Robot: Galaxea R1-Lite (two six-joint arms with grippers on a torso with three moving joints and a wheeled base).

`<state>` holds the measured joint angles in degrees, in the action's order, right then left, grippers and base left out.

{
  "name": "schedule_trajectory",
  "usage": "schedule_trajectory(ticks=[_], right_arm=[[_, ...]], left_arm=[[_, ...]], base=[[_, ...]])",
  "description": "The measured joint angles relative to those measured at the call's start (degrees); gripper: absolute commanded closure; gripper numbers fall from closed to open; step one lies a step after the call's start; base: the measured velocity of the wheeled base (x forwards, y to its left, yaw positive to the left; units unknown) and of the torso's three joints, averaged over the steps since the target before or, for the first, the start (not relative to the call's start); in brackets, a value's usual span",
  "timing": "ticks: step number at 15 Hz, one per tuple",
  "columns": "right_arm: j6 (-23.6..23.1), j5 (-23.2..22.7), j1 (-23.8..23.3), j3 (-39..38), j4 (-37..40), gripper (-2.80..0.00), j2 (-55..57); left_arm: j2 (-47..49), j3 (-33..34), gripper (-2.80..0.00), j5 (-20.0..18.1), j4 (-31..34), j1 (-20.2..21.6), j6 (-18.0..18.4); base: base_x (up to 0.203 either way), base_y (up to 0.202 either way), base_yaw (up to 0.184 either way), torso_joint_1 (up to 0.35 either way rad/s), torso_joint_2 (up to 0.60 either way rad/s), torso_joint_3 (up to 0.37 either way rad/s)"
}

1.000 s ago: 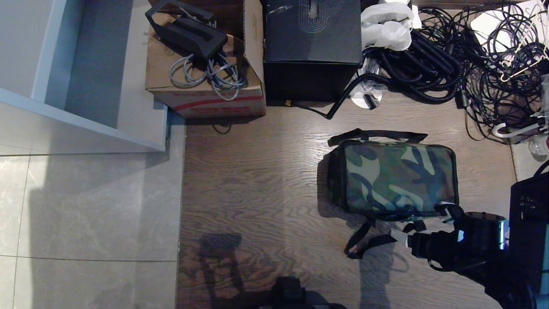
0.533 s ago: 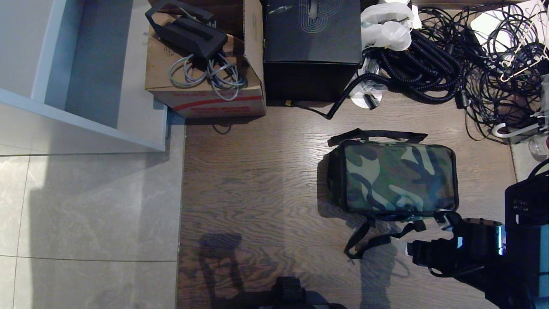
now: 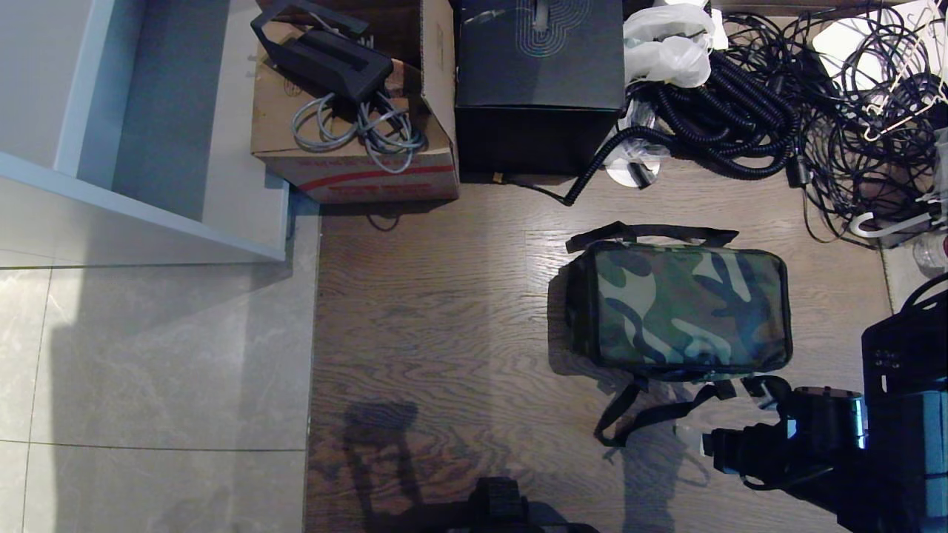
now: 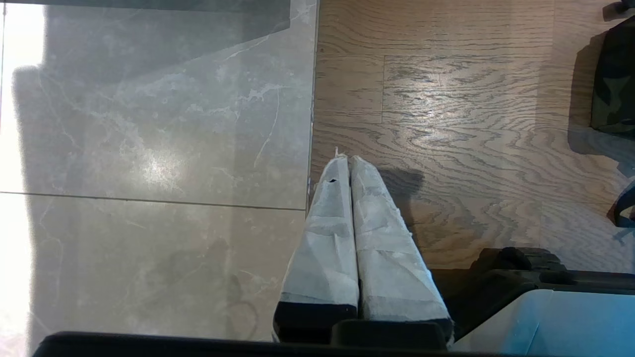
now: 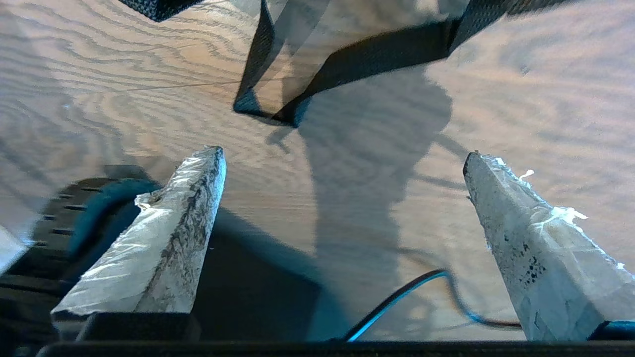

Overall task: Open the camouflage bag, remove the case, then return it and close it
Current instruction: Open the top of the storage box

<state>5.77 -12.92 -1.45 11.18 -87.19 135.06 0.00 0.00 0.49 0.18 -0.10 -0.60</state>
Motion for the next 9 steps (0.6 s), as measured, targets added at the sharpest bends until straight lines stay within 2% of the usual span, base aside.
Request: schedule_trajectory(ticks=[5,9], right_arm=[[-7.0,-0.3,-3.7,1.5,0.0,-2.80,-1.0],[-5.1,-0.5,-3.9,3.2,0.0,-2.80,-0.9]], left_arm=[[0.0,0.0,0.00,0.0,0.0,0.0,0.0],[0.0,0.0,0.00,0.0,0.0,0.0,0.0]], base=[[0.000,0.000,0.000,0.000,0.00,0.000],[0.000,0.000,0.000,0.000,0.00,0.000]])
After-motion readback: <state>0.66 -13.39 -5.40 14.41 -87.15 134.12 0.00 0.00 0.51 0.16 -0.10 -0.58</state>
